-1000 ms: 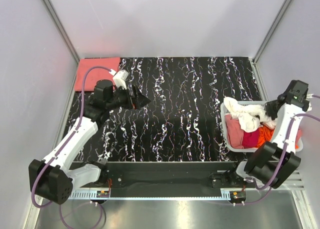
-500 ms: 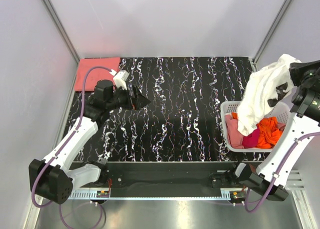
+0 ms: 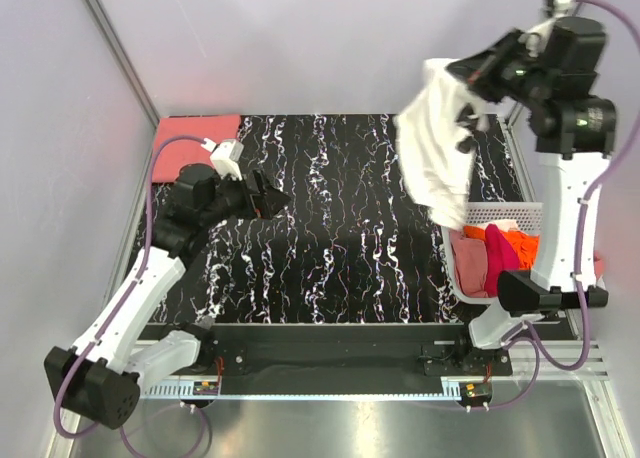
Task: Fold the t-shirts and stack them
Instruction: Move the tshirt to the center of the board
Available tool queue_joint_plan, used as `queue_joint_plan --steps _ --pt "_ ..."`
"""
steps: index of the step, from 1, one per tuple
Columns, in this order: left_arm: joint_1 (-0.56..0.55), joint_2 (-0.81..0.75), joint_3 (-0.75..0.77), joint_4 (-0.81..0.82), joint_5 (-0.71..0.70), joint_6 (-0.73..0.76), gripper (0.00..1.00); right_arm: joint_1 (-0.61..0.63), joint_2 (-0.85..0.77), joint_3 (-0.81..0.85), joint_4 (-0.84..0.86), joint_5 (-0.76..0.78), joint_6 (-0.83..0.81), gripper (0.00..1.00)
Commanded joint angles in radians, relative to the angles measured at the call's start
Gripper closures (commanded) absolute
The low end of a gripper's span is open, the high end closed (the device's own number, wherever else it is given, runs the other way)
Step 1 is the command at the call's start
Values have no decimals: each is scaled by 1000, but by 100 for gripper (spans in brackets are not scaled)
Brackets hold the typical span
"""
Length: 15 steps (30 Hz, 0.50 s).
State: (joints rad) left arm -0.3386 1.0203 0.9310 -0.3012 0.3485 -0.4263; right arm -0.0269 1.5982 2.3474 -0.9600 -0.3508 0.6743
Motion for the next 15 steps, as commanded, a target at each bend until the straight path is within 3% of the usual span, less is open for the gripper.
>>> queue_joint_plan --steps 1,5,8,9,12,13,15 --pt "0 -66 55 -38 -69 38 1 163 29 82 -10 24 16 100" --pt "1 -118 48 -79 -131 41 1 257 -3 -66 79 52 28 100" --pt "3 -146 28 -102 -148 14 1 269 -146 -423 222 45 83 92" --pt "4 -147 22 -108 -143 6 1 271 -199 -691 318 68 108 88" --pt "6 -141 2 -122 -118 -12 2 271 -354 -1112 414 148 151 69" --pt "6 -132 -3 -124 -108 -20 2 271 -366 -1164 405 177 118 61" --pt "4 -88 -9 -124 -76 -25 4 269 -389 -1238 362 207 76 55"
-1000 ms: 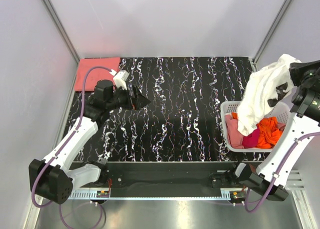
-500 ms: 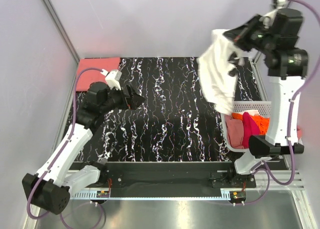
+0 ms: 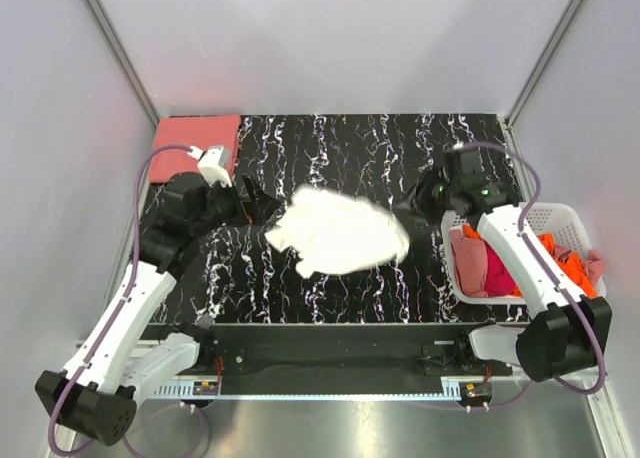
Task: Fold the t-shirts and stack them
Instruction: Move the tshirt to the center of the board, then flatten the tshirt out
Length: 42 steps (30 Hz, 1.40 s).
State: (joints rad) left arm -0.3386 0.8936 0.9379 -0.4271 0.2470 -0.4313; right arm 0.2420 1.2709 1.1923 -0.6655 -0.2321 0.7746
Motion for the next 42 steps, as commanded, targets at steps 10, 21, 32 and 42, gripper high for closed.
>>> queue_joint_plan --steps 10,21,32,42 --pt "4 234 -71 79 86 -89 9 6 73 58 -28 126 -202 41" --pt "6 366 -290 332 144 -228 39 105 501 322 23 73 -247 46" --pt "-203 393 -257 392 204 -115 23 143 835 572 29 -45 -451 44" --pt "-297 507 -186 369 126 -72 41 235 996 682 21 -118 -598 42"
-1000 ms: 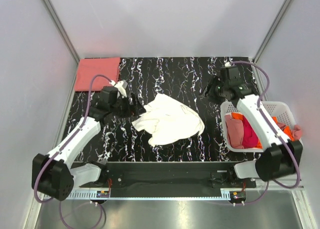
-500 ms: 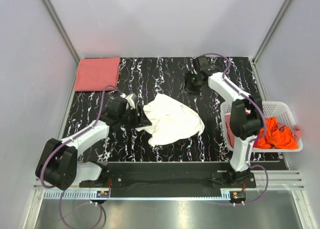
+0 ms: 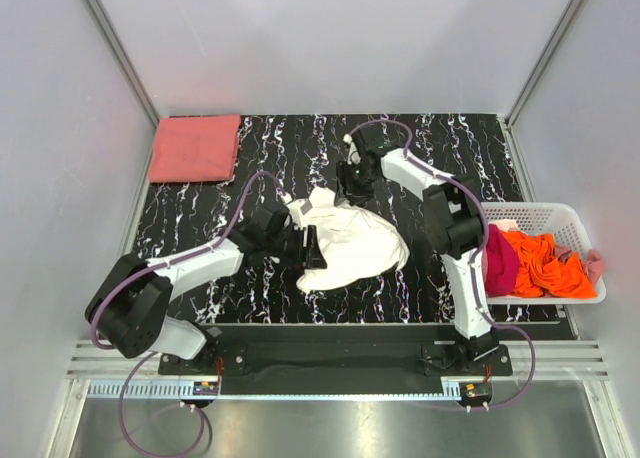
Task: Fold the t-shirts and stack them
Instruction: Flatten the tshirt out
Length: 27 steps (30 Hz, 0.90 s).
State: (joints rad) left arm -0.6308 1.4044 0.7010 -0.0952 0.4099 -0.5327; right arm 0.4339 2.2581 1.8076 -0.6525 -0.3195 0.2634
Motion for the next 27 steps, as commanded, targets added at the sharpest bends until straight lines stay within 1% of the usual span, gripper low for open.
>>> queue_joint_plan --steps 1,2,3,4,5,6,7,8,9,10,12,13,15,17,18,19,20,21,22,23,24,25,26,27 --pt "-4 -8 63 28 -43 33 50 60 17 84 4 -14 -93 44" --pt "-4 -22 72 -1 -54 36 75 71 24 93 -9 64 -95 47" --pt "-4 -33 84 -27 -87 40 83 75 32 107 -16 115 -83 72" --pt "-3 -44 127 -62 -114 48 93 77 40 117 -19 160 -76 84" --pt "2 -54 164 -105 -144 80 100 77 35 146 -25 251 -73 98" --pt "8 -73 214 -233 -184 98 100 77 32 168 -32 301 -63 100" --pt "34 -84 336 -298 -274 117 100 75 14 233 -42 347 -58 100" --pt "57 -93 404 -405 -313 143 100 68 3 278 -70 408 -44 100" --pt "110 -120 534 -447 -365 151 100 62 -21 330 -85 430 -33 100" --pt "138 -137 598 -480 -373 157 100 55 -34 452 -131 448 -18 100" --pt "178 -169 708 -555 -407 186 100 22 -54 582 -176 465 28 100" --pt "186 -191 791 -578 -443 204 100 10 -77 675 -200 458 43 100" --pt "184 -206 841 -636 -432 244 100 -35 -130 710 -214 422 88 100" --pt "184 -254 796 -640 -386 231 100 -53 -184 615 -214 358 109 100" --pt "184 -275 760 -637 -347 218 100 -55 -212 558 -211 355 114 100" --pt "184 -327 667 -630 -336 209 100 -55 -282 391 -169 359 125 100" --pt "184 -352 613 -609 -333 185 100 -55 -323 289 -130 361 147 100" --pt "184 -385 504 -598 -333 174 100 -54 -365 177 -81 375 158 99" --pt "184 -413 453 -586 -333 162 100 -58 -455 -41 18 402 177 99" --pt "186 -462 357 -569 -323 134 100 -64 -526 -223 60 462 216 99" --pt "184 -482 315 -566 -318 116 100 -73 -551 -225 80 491 240 100" --pt "184 -499 270 -561 -312 68 100 -95 -574 -351 86 549 269 100" --pt "186 -531 228 -551 -309 39 100 -106 -592 -403 91 568 311 99" --pt "184 -544 145 -545 -304 10 100 -109 -626 -454 96 580 324 98"
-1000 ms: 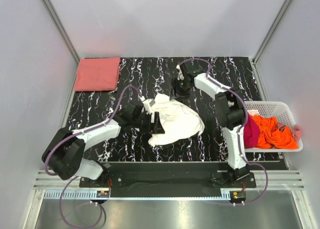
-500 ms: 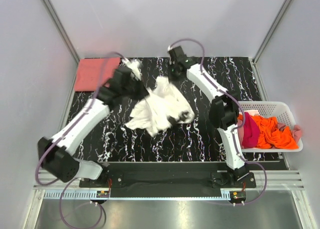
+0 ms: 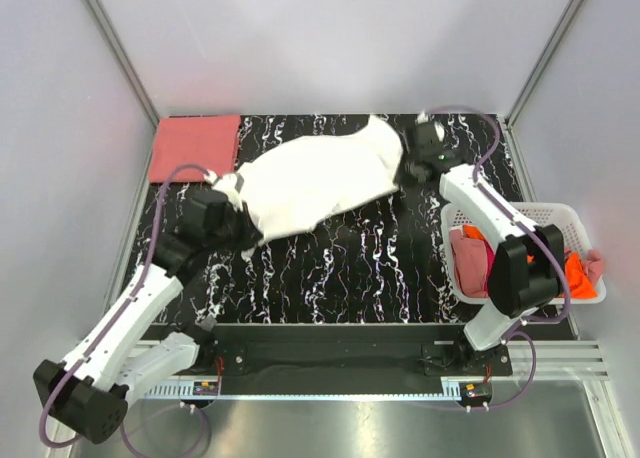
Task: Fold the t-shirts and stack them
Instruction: Flatten the tshirt out
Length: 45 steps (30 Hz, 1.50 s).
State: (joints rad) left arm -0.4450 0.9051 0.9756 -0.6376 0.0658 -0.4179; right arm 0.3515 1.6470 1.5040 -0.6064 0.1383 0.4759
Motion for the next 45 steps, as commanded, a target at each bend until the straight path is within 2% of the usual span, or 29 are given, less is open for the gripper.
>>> queue_joint_plan --steps 1,2,3,4,5,6,8,9,11,14,15,18,24,29,33,38,42,45 --pt "-1 -58 -170 6 40 -167 100 -31 -29 -225 59 132 124 95" --pt "-1 -72 -205 24 39 -197 100 -32 -38 -252 65 123 130 91" --pt "-1 -92 -265 30 28 -222 94 -31 -42 -266 63 110 127 86" --pt "-1 -103 -287 36 22 -242 81 -32 -44 -260 42 95 116 75" --pt "-1 -109 -302 41 11 -264 61 -31 -44 -248 21 81 113 71" --pt "-1 -120 -310 41 -15 -269 51 -32 -49 -214 -12 77 113 63" --pt "0 -124 -293 41 -44 -256 45 -31 -53 -177 -33 61 107 59" --pt "0 -117 -249 42 -96 -242 36 -31 -50 -156 -42 57 107 57" --pt "6 -62 -194 42 -151 -193 32 -32 -43 -94 -65 40 109 54" --pt "92 64 -106 50 -118 -141 31 -32 -50 -61 -72 -5 116 53" --pt "151 101 -100 58 -62 -133 32 -31 -67 -67 -73 -15 121 53" --pt "234 218 -121 113 43 -98 34 -31 -110 -102 -52 -38 132 52" --pt "299 415 -74 193 94 -64 43 -31 -153 -168 13 -107 133 52" --pt "347 466 -92 266 94 -51 45 -31 -168 -183 20 -137 125 52" --pt "394 509 -89 349 216 -42 58 -31 -197 -203 39 -164 124 52" --pt "394 598 -51 314 177 -9 61 -31 -211 -209 46 -170 121 52" --pt "396 629 -49 293 118 -10 59 -31 -219 -209 48 -180 122 52" --pt "397 640 -41 288 77 -9 54 -31 -223 -212 51 -192 127 52"
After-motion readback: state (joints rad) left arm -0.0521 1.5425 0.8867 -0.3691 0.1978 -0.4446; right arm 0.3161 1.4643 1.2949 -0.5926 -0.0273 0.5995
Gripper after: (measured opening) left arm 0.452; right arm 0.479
